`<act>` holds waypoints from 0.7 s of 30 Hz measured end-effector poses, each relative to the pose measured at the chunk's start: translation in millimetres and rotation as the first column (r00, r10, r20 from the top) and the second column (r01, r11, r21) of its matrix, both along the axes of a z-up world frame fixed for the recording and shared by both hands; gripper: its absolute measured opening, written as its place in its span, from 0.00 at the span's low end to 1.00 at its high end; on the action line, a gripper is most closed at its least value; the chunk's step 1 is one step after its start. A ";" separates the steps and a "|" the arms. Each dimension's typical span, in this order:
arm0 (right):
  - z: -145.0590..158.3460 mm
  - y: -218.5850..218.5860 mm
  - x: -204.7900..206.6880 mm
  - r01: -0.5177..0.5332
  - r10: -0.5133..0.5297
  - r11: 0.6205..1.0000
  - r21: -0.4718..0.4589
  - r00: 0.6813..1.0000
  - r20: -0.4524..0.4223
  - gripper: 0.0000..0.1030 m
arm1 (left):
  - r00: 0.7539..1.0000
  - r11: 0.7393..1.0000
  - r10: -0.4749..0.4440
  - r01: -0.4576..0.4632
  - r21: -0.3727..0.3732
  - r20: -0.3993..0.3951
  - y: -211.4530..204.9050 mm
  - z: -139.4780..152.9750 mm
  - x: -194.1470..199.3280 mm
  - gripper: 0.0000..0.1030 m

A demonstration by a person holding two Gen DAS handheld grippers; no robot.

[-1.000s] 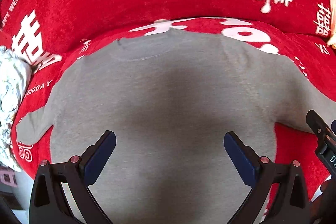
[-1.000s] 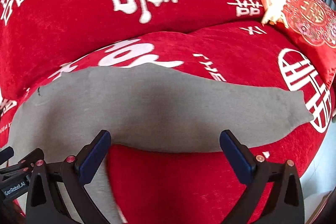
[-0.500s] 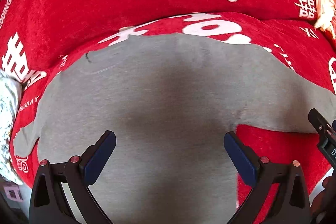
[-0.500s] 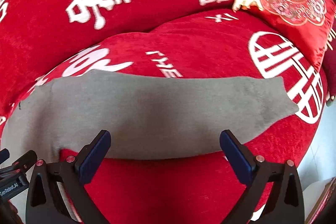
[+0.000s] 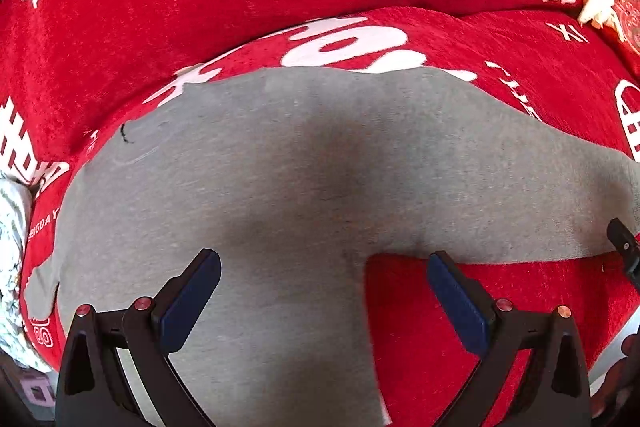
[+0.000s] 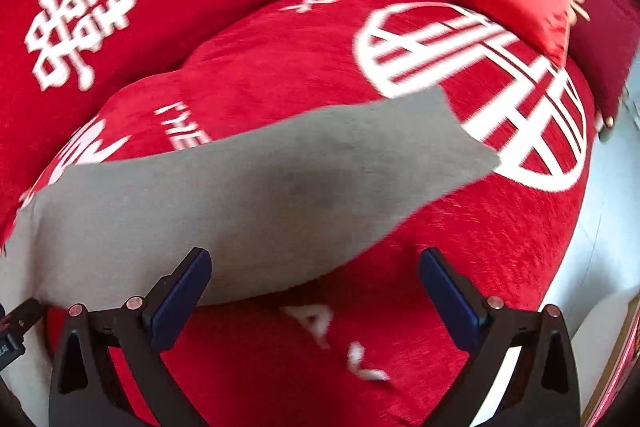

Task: Fold small clothes
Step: 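Move the right gripper to the sweater sleeve cuff and grasp it, then carry the grasped sleeve with the right gripper across the sweater body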

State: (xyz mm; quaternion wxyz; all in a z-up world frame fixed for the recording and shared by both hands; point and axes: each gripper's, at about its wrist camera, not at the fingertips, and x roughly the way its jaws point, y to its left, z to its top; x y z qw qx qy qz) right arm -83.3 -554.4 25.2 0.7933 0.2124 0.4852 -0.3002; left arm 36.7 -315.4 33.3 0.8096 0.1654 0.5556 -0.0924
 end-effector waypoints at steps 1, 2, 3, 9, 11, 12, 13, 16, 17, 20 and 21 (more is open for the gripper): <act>-1.8 -5.4 -2.0 0.010 -0.010 1.000 0.003 1.000 0.000 1.00 | 1.000 1.000 -0.004 0.004 0.001 -0.002 -3.0 -1.5 0.1 1.00; -3.9 -11.5 -3.8 0.023 -0.023 1.000 0.005 1.000 0.002 1.00 | 1.000 1.000 -0.008 0.008 0.002 -0.003 -5.5 -2.6 0.1 1.00; -5.0 -15.1 -4.4 0.030 -0.030 1.000 0.007 1.000 0.007 1.00 | 1.000 1.000 -0.011 0.011 0.001 -0.003 -7.8 -3.8 0.0 1.00; -2.2 -37.0 11.0 0.027 -0.023 0.998 -0.061 0.997 0.067 0.85 | 1.000 1.000 -0.010 0.010 -0.002 0.002 -10.5 -7.0 4.6 1.00; -0.4 -40.0 18.2 0.015 -0.009 0.991 -0.134 0.999 0.048 0.50 | 1.000 1.000 0.002 -0.002 -0.001 0.007 -7.1 -7.2 7.9 1.00; 0.8 -41.3 19.2 0.013 -0.007 0.989 -0.151 0.999 0.040 0.16 | 1.000 1.000 0.014 -0.014 -0.002 0.008 -3.4 -7.4 10.9 1.00; 2.2 -46.2 17.3 0.004 0.003 0.993 -0.121 0.998 0.065 0.07 | 1.000 1.000 0.027 -0.027 -0.005 0.009 0.5 -7.0 14.2 1.00; 9.1 -62.0 -3.8 0.057 -0.053 0.998 -0.019 0.984 0.170 0.07 | 0.997 0.997 0.082 -0.081 -0.015 0.013 16.3 -5.9 27.6 1.00; 12.4 -65.7 -13.2 0.087 -0.086 0.996 -0.001 0.976 0.200 0.07 | 0.995 0.995 0.100 -0.099 -0.013 0.021 21.6 -6.1 31.7 1.00; 17.2 -69.6 -32.6 0.151 -0.147 0.989 0.001 0.961 0.236 0.07 | 0.987 0.987 0.156 -0.157 0.039 0.033 37.3 -16.1 46.1 1.00; 15.9 -68.2 -32.5 0.151 -0.145 0.989 -0.009 0.963 0.228 0.07 | 0.985 0.983 0.173 -0.174 0.063 0.017 42.0 -22.8 49.8 1.00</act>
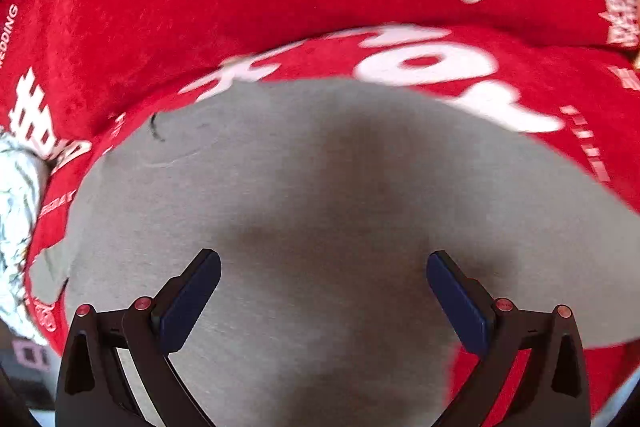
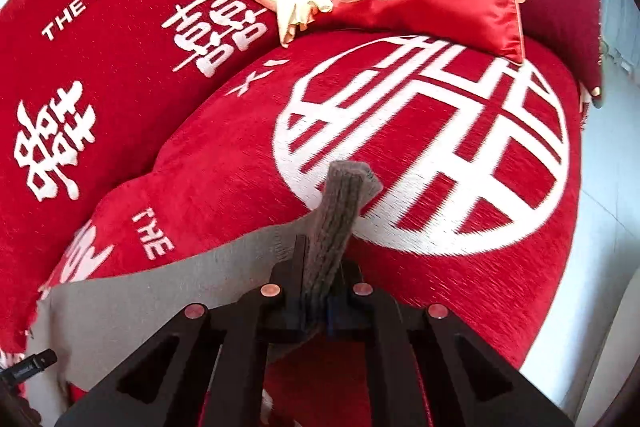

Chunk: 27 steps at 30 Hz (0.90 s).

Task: Fold small clothes
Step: 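Carry the grasped sleeve with the right gripper across the sweater body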

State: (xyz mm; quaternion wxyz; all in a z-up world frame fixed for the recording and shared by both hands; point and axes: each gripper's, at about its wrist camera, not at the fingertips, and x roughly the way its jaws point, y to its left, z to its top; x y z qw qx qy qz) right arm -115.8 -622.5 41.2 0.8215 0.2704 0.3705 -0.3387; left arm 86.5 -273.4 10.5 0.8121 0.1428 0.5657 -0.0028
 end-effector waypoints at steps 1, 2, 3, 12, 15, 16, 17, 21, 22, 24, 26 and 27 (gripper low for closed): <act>-1.5 3.2 0.0 0.001 -0.002 1.000 -0.015 1.000 -0.016 0.07 | 1.000 1.000 0.006 -0.006 -0.016 -0.014 3.7 -3.2 0.9 1.00; -2.7 6.4 -0.3 0.005 -0.005 1.000 -0.027 1.000 -0.025 0.07 | 1.000 0.999 0.009 -0.010 -0.041 -0.021 7.2 -3.6 1.6 1.00; -3.0 9.1 -1.2 0.010 -0.011 0.999 -0.033 1.000 -0.028 0.07 | 1.000 0.999 0.009 -0.010 -0.053 -0.025 9.6 -3.0 1.6 1.00; 21.2 21.5 -9.6 -0.007 0.007 1.000 0.002 0.998 0.070 0.07 | 0.997 0.988 -0.058 0.064 -0.138 0.043 28.5 27.3 -22.4 1.00; 32.3 27.1 -5.1 -0.022 0.021 1.000 0.010 0.996 0.092 0.07 | 0.996 0.985 -0.068 0.076 -0.154 0.058 39.6 33.3 -30.3 1.00; 34.6 28.3 -2.2 -0.029 0.027 1.000 0.012 0.995 0.097 0.07 | 0.996 0.984 -0.068 0.077 -0.159 0.060 44.2 34.3 -32.1 1.00; 37.0 30.7 1.2 -0.036 0.035 0.999 0.013 0.994 0.103 0.07 | 0.996 0.983 -0.067 0.077 -0.165 0.062 48.7 35.2 -34.1 1.00; 43.3 41.6 20.8 -0.067 0.064 0.997 0.023 0.994 0.090 0.07 | 0.996 0.977 -0.062 0.074 -0.198 0.067 70.0 38.0 -42.2 1.00; 46.7 46.5 25.8 -0.073 0.071 0.997 0.022 0.994 0.087 0.07 | 0.996 0.976 -0.062 0.075 -0.206 0.071 76.5 39.2 -45.9 1.00; 55.4 57.7 31.6 -0.088 0.086 0.996 0.019 0.991 0.103 0.07 | 0.995 0.973 -0.059 0.075 -0.218 0.080 89.4 40.6 -50.5 1.00; 65.9 72.8 38.6 -0.122 0.116 0.992 0.037 0.983 0.146 0.07 | 0.995 0.971 -0.054 0.073 -0.229 0.085 101.5 40.8 -54.3 1.00; 69.1 78.6 41.9 -0.132 0.124 0.990 0.043 0.980 0.155 0.07 | 0.995 0.970 -0.051 0.070 -0.232 0.086 107.0 40.2 -55.8 1.00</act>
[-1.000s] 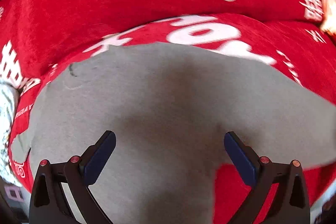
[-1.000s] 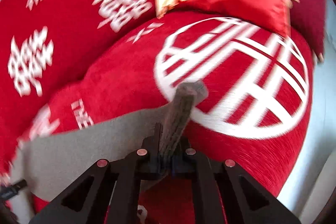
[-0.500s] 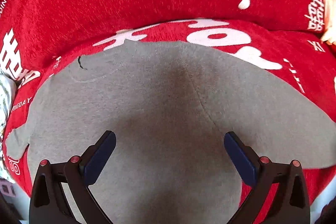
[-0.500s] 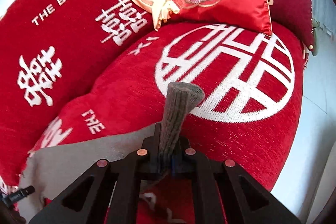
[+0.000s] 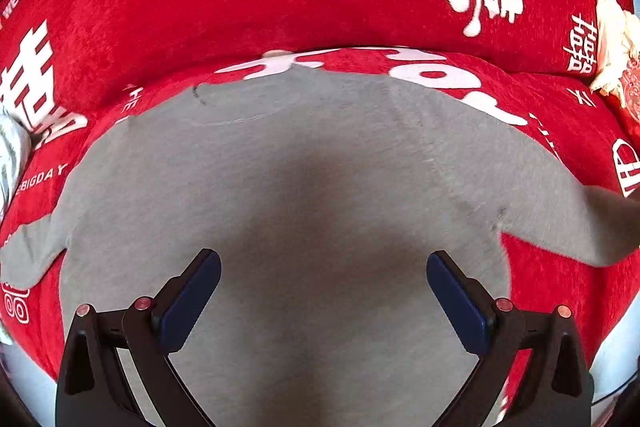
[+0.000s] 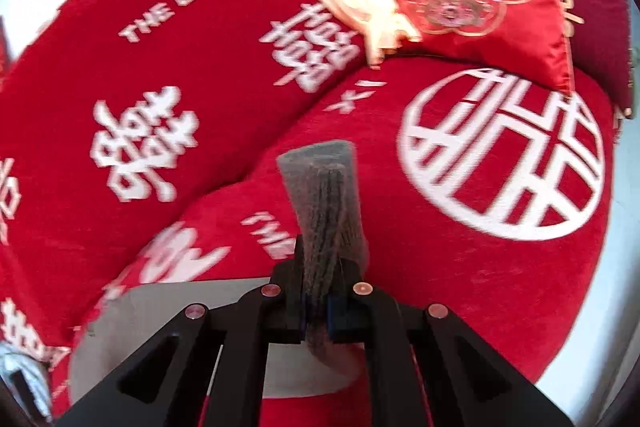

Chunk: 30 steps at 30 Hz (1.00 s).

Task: Fold small clothes
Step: 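Carry the grasped sleeve with the right gripper across the sweater body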

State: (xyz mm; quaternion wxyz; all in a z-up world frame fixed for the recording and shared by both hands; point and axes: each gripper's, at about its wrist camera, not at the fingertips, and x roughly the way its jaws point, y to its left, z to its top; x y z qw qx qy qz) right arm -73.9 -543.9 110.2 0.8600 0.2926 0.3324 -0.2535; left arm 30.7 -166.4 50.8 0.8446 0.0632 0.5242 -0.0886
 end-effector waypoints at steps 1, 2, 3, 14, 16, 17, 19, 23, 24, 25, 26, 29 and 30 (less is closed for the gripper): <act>3.9 9.3 5.6 -0.016 0.016 1.000 0.008 1.000 0.011 0.07 | 1.000 1.000 0.005 -0.005 -0.004 -0.002 7.7 -1.2 -1.5 1.00; 6.1 16.3 10.5 -0.028 0.028 1.000 0.014 0.999 0.016 0.07 | 1.000 1.000 0.012 -0.012 -0.008 -0.003 16.1 -2.7 -2.8 1.00; 7.8 23.7 15.2 -0.039 0.038 0.999 0.019 0.999 0.018 0.07 | 1.000 1.000 0.018 -0.018 -0.011 -0.004 23.2 -4.4 -3.6 1.00; 21.4 120.0 73.4 -0.179 0.175 0.981 0.071 0.983 0.054 0.07 | 0.988 0.988 0.143 -0.146 -0.054 -0.054 121.3 -24.2 -7.5 1.00; 20.9 136.0 82.6 -0.196 0.193 0.977 0.077 0.980 0.052 0.07 | 0.986 0.985 0.159 -0.162 -0.053 -0.054 133.4 -26.4 -6.6 1.00; 19.8 145.1 87.7 -0.207 0.204 0.975 0.083 0.978 0.051 0.07 | 0.985 0.984 0.164 -0.167 -0.058 -0.056 139.1 -26.9 -6.8 1.00; 17.5 160.6 95.8 -0.227 0.223 0.969 0.096 0.974 0.048 0.07 | 0.982 0.981 0.176 -0.180 -0.072 -0.062 150.1 -28.9 -7.2 1.00; 14.5 193.5 111.5 -0.267 0.265 0.959 0.096 0.964 0.035 0.07 | 0.979 0.977 0.189 -0.195 -0.086 -0.071 165.7 -32.0 -8.8 1.00; 14.5 200.6 114.1 -0.277 0.275 0.956 0.094 0.961 0.034 0.07 | 0.979 0.976 0.191 -0.197 -0.089 -0.072 168.7 -32.6 -8.9 1.00; 14.2 210.8 118.2 -0.292 0.291 0.952 0.090 0.956 0.030 0.07 | 0.979 0.976 0.193 -0.199 -0.092 -0.073 171.4 -32.7 -9.7 1.00; 14.1 217.6 121.5 -0.303 0.302 0.949 0.087 0.953 0.028 0.07 | 0.978 0.975 0.195 -0.201 -0.095 -0.074 174.0 -33.1 -10.3 1.00; 13.5 244.3 132.2 -0.348 0.348 0.934 0.077 0.937 0.019 0.07 | 0.977 0.973 0.198 -0.206 -0.106 -0.076 182.2 -32.7 -12.8 1.00; 13.3 251.9 135.4 -0.360 0.360 0.930 0.074 0.933 0.014 0.07 | 0.977 0.972 0.200 -0.208 -0.111 -0.076 185.4 -32.1 -13.5 1.00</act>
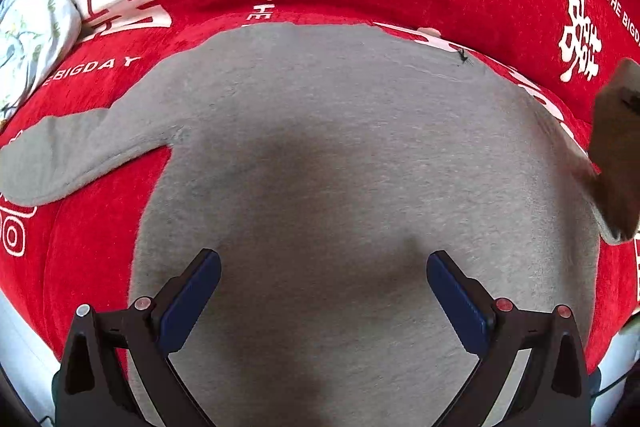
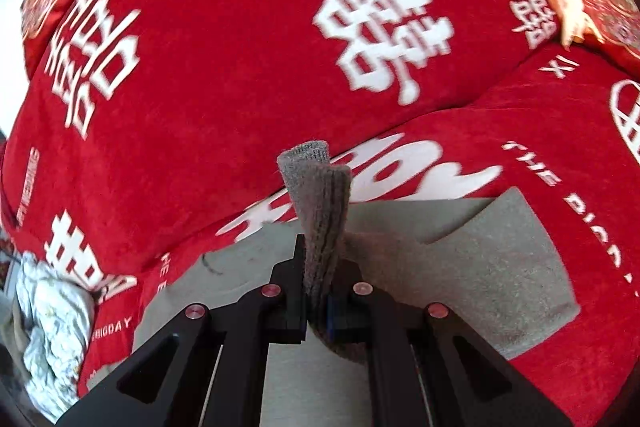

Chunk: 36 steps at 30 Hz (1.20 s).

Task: Fold small clothes
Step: 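Carry the grasped sleeve with the right gripper across the sweater body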

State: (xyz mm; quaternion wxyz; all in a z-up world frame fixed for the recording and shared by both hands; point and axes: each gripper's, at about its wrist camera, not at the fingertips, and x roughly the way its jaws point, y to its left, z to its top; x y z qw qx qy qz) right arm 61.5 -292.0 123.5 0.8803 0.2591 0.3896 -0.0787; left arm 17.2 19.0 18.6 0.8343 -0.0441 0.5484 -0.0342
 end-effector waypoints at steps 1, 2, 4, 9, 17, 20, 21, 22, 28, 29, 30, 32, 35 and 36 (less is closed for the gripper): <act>-0.4 10.8 3.9 -0.019 0.019 1.000 -0.005 1.000 -0.004 0.07 | 1.000 1.000 0.004 -0.004 -0.006 0.002 4.0 1.2 -0.7 1.00; -0.6 18.6 6.9 -0.031 0.031 0.999 -0.008 1.000 -0.007 0.07 | 1.000 1.000 0.008 -0.008 -0.010 0.004 7.5 2.3 -1.5 1.00; -0.7 36.5 12.5 -0.060 0.060 0.998 -0.010 0.998 -0.007 0.07 | 1.000 1.000 0.015 -0.015 -0.013 0.010 15.4 4.4 -3.0 1.00; -3.6 83.8 24.8 -0.138 0.138 0.990 -0.036 0.990 -0.015 0.07 | 0.999 0.999 0.039 -0.039 -0.015 0.023 34.0 10.8 -7.1 1.00; -12.7 153.2 38.1 -0.267 0.265 0.963 -0.048 0.964 -0.031 0.07 | 0.996 0.996 0.091 -0.090 -0.029 0.024 62.3 11.9 -11.3 1.00; -15.7 180.6 39.6 -0.317 0.315 0.946 -0.064 0.948 -0.037 0.07 | 0.994 0.994 0.106 -0.105 -0.035 0.022 70.7 11.8 -12.5 1.00; -17.0 188.2 40.3 -0.330 0.327 0.942 -0.067 0.944 -0.040 0.07 | 0.993 0.993 0.112 -0.111 -0.036 0.021 74.2 12.0 -13.1 1.00; -19.1 196.9 40.7 -0.344 0.341 0.937 -0.069 0.939 -0.045 0.07 | 0.993 0.993 0.116 -0.116 -0.037 0.022 76.5 12.5 -13.8 1.00; -33.0 233.0 42.2 -0.405 0.399 0.911 -0.078 0.914 -0.075 0.07 | 0.989 0.988 0.147 -0.146 -0.050 0.027 92.2 14.3 -16.8 1.00; -35.6 237.0 42.0 -0.411 0.405 0.908 -0.079 0.911 -0.081 0.07 | 0.988 0.987 0.151 -0.150 -0.051 0.026 94.2 13.8 -17.0 1.00; -38.6 241.0 41.6 -0.418 0.411 0.905 -0.079 0.907 -0.087 0.07 | 0.988 0.987 0.154 -0.153 -0.052 0.024 95.6 13.1 -17.3 1.00; -45.3 246.9 39.7 -0.430 0.422 0.900 -0.076 0.901 -0.101 0.07 | 0.987 0.986 0.160 -0.158 -0.054 0.020 98.7 11.6 -18.4 1.00; -56.9 255.3 34.7 -0.460 0.451 0.886 -0.055 0.884 -0.122 0.07 | 0.986 0.984 0.168 -0.167 -0.058 0.018 102.8 9.7 -20.8 1.00; -59.7 259.8 33.5 -0.471 0.462 0.880 -0.054 0.878 -0.127 0.07 | 0.985 0.984 0.170 -0.169 -0.060 0.017 104.4 9.3 -21.7 1.00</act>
